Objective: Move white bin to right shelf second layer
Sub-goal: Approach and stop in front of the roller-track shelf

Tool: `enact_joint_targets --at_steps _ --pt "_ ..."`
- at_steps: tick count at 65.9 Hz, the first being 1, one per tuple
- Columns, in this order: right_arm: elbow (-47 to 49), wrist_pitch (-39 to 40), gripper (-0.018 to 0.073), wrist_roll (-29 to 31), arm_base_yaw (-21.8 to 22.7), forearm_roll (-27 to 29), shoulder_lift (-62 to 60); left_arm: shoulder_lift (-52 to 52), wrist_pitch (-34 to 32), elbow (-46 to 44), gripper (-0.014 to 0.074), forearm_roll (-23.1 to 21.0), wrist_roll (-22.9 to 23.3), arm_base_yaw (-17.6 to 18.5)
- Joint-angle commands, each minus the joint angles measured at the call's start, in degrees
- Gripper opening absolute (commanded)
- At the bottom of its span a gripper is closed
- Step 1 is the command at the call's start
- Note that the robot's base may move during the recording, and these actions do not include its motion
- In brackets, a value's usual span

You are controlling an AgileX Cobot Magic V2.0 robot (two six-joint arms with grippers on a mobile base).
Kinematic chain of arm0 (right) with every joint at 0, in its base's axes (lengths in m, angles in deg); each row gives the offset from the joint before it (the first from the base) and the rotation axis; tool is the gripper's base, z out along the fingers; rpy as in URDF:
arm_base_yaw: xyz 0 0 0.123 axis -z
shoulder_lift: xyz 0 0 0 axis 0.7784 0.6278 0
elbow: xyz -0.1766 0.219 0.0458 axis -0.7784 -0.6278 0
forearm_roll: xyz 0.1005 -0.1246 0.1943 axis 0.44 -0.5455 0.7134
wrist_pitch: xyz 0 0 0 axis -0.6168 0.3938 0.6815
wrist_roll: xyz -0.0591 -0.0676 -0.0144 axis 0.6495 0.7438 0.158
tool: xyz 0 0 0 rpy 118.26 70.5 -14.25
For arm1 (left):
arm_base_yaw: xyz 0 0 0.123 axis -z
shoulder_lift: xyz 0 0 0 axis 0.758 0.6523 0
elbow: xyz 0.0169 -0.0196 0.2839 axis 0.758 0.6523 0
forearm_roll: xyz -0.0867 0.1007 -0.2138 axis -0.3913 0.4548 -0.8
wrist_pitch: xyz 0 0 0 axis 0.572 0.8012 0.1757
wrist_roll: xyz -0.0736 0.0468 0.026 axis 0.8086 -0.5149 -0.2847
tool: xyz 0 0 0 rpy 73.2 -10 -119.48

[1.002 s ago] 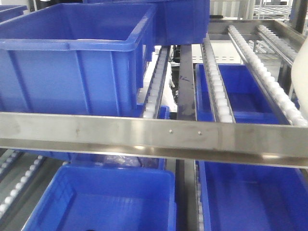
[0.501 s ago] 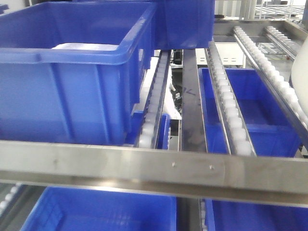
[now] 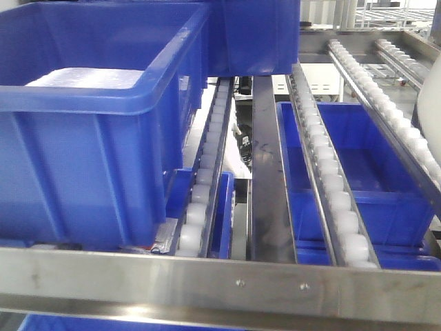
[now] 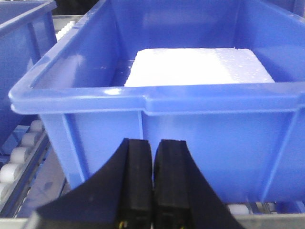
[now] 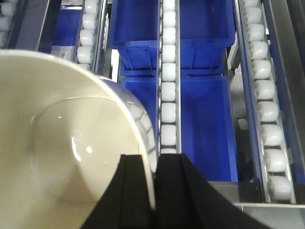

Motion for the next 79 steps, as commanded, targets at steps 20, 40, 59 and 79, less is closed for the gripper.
enact_joint_targets --at_steps 20,40,59,79 --pt "1.8 4.7 0.0048 -0.3 0.3 0.4 -0.1 -0.9 -5.0 2.1 0.0085 0.0 0.3 0.2" --pt "1.8 4.7 0.0048 -0.3 0.3 0.4 -0.1 -0.9 -5.0 2.1 0.0085 0.0 0.3 0.2" --pt "1.8 4.7 0.0048 -0.3 0.3 0.4 -0.1 -0.9 -5.0 2.1 0.0085 0.0 0.3 0.2" --pt "1.8 4.7 0.0048 -0.3 0.3 0.4 -0.1 -0.9 -5.0 2.1 0.0085 0.0 0.3 0.2"
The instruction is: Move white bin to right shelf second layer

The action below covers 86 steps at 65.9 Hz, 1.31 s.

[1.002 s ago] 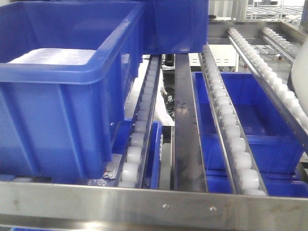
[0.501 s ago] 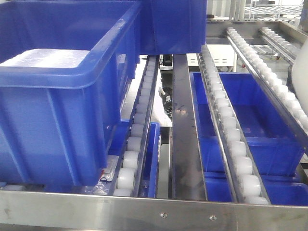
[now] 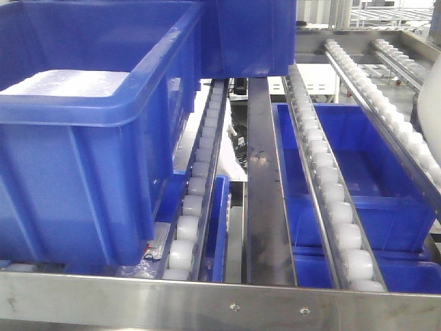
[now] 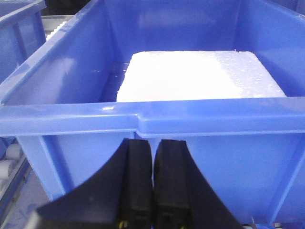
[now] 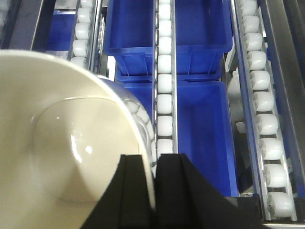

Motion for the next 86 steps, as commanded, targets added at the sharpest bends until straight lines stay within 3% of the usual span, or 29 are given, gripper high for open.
enact_joint_targets --at_steps 1,38,86 --pt "1.8 4.7 0.0048 -0.3 0.3 0.4 -0.1 -0.9 -5.0 2.1 0.0085 0.0 0.3 0.2" --pt "1.8 4.1 0.0048 -0.3 0.3 0.8 1.0 -0.9 -5.0 2.1 0.0085 0.0 0.3 0.2" --pt "1.8 13.7 0.0048 -0.3 0.3 0.9 24.5 -0.9 -5.0 2.1 0.0085 0.0 0.3 0.2"
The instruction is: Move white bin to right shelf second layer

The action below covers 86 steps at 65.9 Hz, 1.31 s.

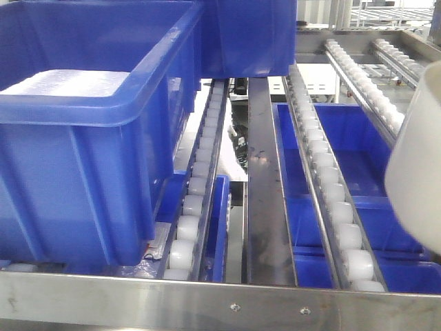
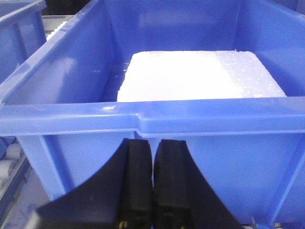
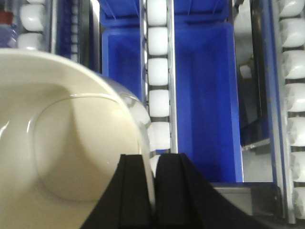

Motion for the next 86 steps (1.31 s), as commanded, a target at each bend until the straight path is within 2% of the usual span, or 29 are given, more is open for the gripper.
enact_joint_targets --at_steps 1,47,63,79,86 --pt "1.8 5.0 0.0048 -0.3 0.3 0.7 0.5 -0.9 -5.0 2.1 0.0085 0.0 0.3 0.2" --pt "-2.4 9.4 0.0051 -0.3 -1.1 0.7 2.9 -0.9 -5.0 2.1 0.0085 0.0 0.3 0.2" --pt "-2.4 9.6 0.0173 -0.3 -2.5 0.7 2.9 -0.9 -5.0 2.1 0.0085 0.0 0.3 0.2" --pt "-2.4 9.6 0.0181 -0.3 -2.5 0.7 2.9 -0.9 -5.0 2.1 0.0085 0.0 0.3 0.2" --pt "-2.4 9.7 0.0238 -0.3 -2.5 0.7 2.9 -0.9 -5.0 2.1 0.0085 0.0 0.3 0.2"
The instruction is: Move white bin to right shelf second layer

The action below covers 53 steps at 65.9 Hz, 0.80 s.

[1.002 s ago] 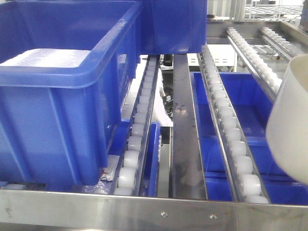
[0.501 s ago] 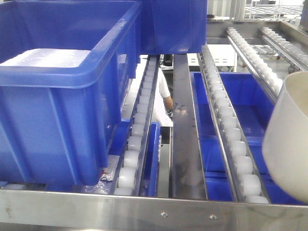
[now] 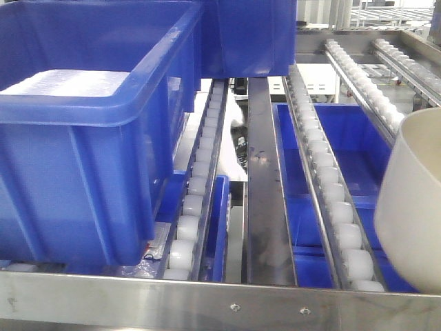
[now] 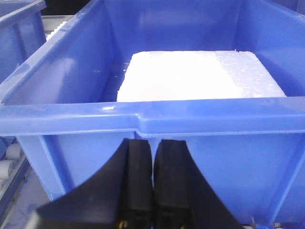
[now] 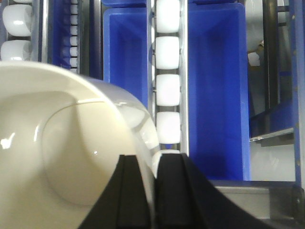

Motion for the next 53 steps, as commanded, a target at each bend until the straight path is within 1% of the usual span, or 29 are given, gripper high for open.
enact_joint_targets --at_steps 1,9,13,26,37,41,45,53 --pt "1.6 4.0 0.0251 -0.1 -0.1 0.4 -0.6 -0.9 -5.0 2.1 0.0085 0.0 0.3 0.2" --pt "1.6 4.9 0.0368 -0.1 -0.1 0.4 -0.6 -0.9 -5.0 2.1 0.0085 0.0 0.3 0.2" --pt "1.6 5.6 0.0403 -0.1 -0.1 0.4 -0.7 -0.9 -5.0 2.1 0.0085 0.0 0.3 0.2" --pt "1.7 6.8 0.0405 -0.1 -0.1 0.4 -4.2 -0.9 -5.0 2.1 0.0085 0.0 0.3 0.2" --pt "1.7 6.2 0.0405 -0.1 -0.1 0.4 -8.4 -0.9 -5.0 2.1 0.0085 0.0 0.3 0.2" --pt "1.6 6.2 0.0398 -0.1 -0.1 0.4 -9.6 -0.9 -5.0 2.1 0.0085 0.0 0.3 0.2" --pt "1.6 6.3 0.037 -0.1 -0.1 0.4 -10.7 -0.9 -5.0 2.1 0.0085 0.0 0.3 0.2" --pt "1.1 7.6 0.0241 -0.1 -0.1 0.4 -14.0 -0.9 -5.0 2.1 0.0085 0.0 0.3 0.2"
